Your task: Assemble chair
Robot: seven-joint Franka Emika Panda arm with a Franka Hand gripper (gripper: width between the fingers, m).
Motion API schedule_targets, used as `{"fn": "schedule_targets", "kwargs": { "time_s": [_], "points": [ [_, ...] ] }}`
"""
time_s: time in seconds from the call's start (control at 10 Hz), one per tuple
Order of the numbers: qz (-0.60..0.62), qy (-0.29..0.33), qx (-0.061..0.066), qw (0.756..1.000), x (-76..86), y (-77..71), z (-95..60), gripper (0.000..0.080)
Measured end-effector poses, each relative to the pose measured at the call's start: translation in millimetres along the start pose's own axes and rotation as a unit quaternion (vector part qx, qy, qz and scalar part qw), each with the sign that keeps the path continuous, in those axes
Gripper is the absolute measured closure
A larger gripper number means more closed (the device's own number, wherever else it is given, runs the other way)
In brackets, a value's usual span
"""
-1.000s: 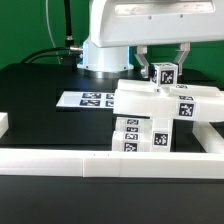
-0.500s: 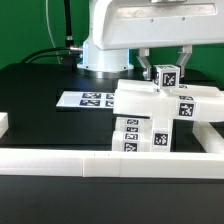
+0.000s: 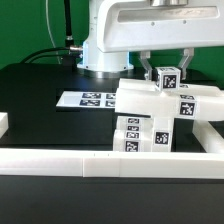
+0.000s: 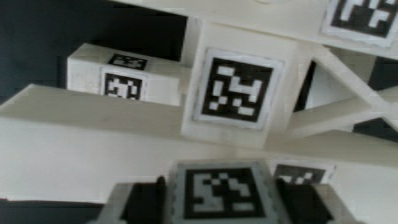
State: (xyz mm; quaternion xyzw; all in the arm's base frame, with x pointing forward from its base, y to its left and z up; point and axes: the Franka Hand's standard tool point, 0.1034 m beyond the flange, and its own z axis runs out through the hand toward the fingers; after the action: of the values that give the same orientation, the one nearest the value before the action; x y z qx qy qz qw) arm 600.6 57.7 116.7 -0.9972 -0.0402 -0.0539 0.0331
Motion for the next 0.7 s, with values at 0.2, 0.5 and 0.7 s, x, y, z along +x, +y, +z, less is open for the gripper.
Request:
{"fn": "schedule_targets", "kwargs": {
  "time_s": [0.2, 0.5, 0.7],
  "points": [
    [0.0, 0.01, -0.003, 1.0, 2.0, 1.9, 0.2, 0.0514],
    [0.003, 0.017, -0.005, 1.0, 4.0, 4.8, 0.6, 0.0514],
    [0.003, 0.025, -0.008, 1.0, 5.9, 6.0, 0.7, 0.0514]
  ]
}}
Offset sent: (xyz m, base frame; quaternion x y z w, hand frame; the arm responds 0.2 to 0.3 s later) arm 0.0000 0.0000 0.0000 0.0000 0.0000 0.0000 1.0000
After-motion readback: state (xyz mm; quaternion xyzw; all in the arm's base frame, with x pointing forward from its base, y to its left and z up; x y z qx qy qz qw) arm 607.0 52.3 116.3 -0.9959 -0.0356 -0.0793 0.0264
